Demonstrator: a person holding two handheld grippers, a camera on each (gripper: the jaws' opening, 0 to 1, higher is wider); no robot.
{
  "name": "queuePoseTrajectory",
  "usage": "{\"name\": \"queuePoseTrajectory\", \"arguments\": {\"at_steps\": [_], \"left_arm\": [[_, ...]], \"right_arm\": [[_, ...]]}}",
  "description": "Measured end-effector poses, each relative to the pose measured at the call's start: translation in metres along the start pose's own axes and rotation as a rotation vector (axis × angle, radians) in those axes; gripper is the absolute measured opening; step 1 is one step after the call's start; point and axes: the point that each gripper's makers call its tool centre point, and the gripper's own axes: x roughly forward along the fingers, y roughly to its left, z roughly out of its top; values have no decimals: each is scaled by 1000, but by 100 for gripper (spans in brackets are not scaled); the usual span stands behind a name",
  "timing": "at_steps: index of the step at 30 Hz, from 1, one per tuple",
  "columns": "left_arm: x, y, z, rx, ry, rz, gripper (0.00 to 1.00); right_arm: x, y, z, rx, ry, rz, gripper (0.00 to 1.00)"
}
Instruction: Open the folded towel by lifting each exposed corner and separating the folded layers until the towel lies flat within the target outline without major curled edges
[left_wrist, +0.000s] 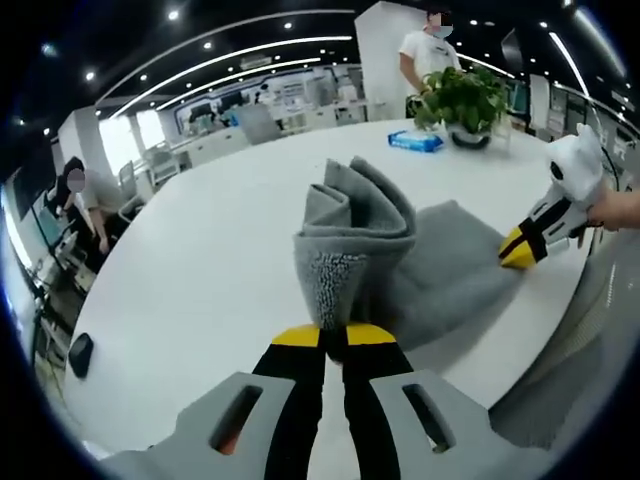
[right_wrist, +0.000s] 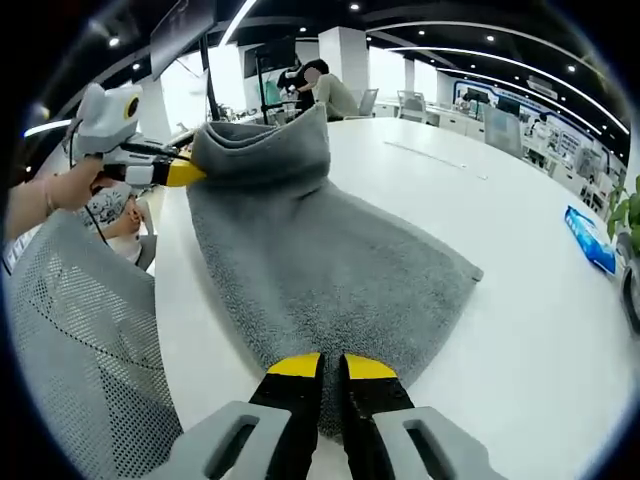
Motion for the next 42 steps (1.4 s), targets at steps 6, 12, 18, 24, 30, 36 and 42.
{"name": "queuePoseTrajectory", "arguments": {"at_steps": [6,12,18,24,30,36,42], "left_arm": [[3,2,-14,-22,44,-11,4],[5,2,-24,-44,65,-13,4],[7,3,-32,-67,78,-15,5],[10,7,-40,-120,91,-21,5],[13,9,-49,-239,105,-26,5],[15,12,-55,-419,91,-22,5],[18,15,-63,-470,96,-12,5]], "right_arm": [[0,1,0,-1,-2,2,4],[0,1,1,0,-3,3,4],[0,1,1,-2,-3,4,4],[1,1,1,-1,-4,5,4],[1,1,1,1,-5,7,4],[1,2,1,2,-7,10,4],[2,3,2,3,-9,15,4]]}}
